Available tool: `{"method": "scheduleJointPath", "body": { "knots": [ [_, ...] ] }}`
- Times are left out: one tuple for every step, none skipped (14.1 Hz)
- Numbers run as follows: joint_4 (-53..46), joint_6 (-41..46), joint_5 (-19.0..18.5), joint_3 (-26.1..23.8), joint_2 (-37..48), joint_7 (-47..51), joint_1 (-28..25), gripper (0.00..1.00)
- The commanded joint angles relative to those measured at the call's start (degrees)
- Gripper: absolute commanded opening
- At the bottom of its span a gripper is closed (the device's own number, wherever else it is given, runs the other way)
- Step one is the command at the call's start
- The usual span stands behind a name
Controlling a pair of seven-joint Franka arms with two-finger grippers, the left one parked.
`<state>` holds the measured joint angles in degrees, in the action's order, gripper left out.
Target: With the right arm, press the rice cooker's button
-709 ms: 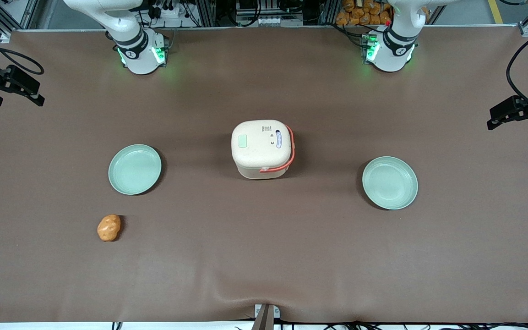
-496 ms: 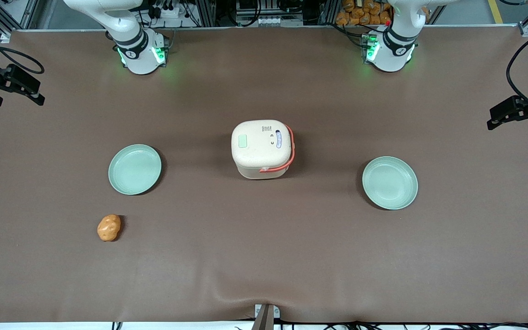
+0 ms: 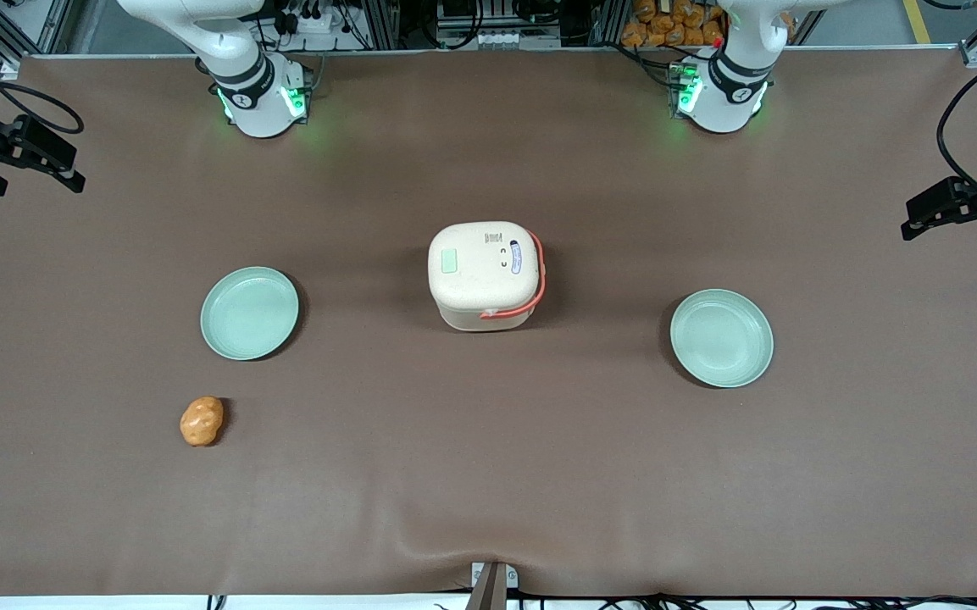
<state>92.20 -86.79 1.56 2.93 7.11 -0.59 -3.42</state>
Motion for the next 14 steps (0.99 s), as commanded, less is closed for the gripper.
{"method": "scheduleJointPath", "body": {
  "knots": [
    [0.2,0.0,1.0,-0.6,0.7,-0.2,0.5,1.00],
    [0.0,0.0,1.0,-0.6,0.6,-0.2,0.4,1.00],
    [0.0,0.0,1.0,-0.6,0.6,-0.2,0.4,1.00],
    [0.0,0.0,1.0,-0.6,0.6,-0.2,0.4,1.00],
    [0.1,0.1,1.0,-0.6,0.6,-0.3,0.4,1.00],
    [0.1,-0.1,1.0,-0.6,0.5,-0.3,0.3,1.00],
    [0.0,-0.2,1.1,-0.6,0.4,-0.6,0.1,1.00],
    [0.0,-0.3,1.1,-0.6,0.1,-1.0,-0.4,1.00],
    [0.0,-0.3,1.1,-0.6,-0.1,-1.1,-1.1,1.00],
    [0.0,-0.3,1.3,-0.7,-0.2,-0.6,-2.2,1.00],
    [-0.2,-0.3,1.8,-0.6,-0.2,-0.2,-3.8,1.00],
    [-0.5,-0.4,1.7,-0.6,-0.2,0.0,-5.4,1.00],
    [-0.6,-0.8,1.8,-0.6,-0.7,0.7,-6.9,1.00],
    [-0.7,-1.3,1.8,-0.6,-1.1,2.2,-8.3,1.00]
  ]
}}
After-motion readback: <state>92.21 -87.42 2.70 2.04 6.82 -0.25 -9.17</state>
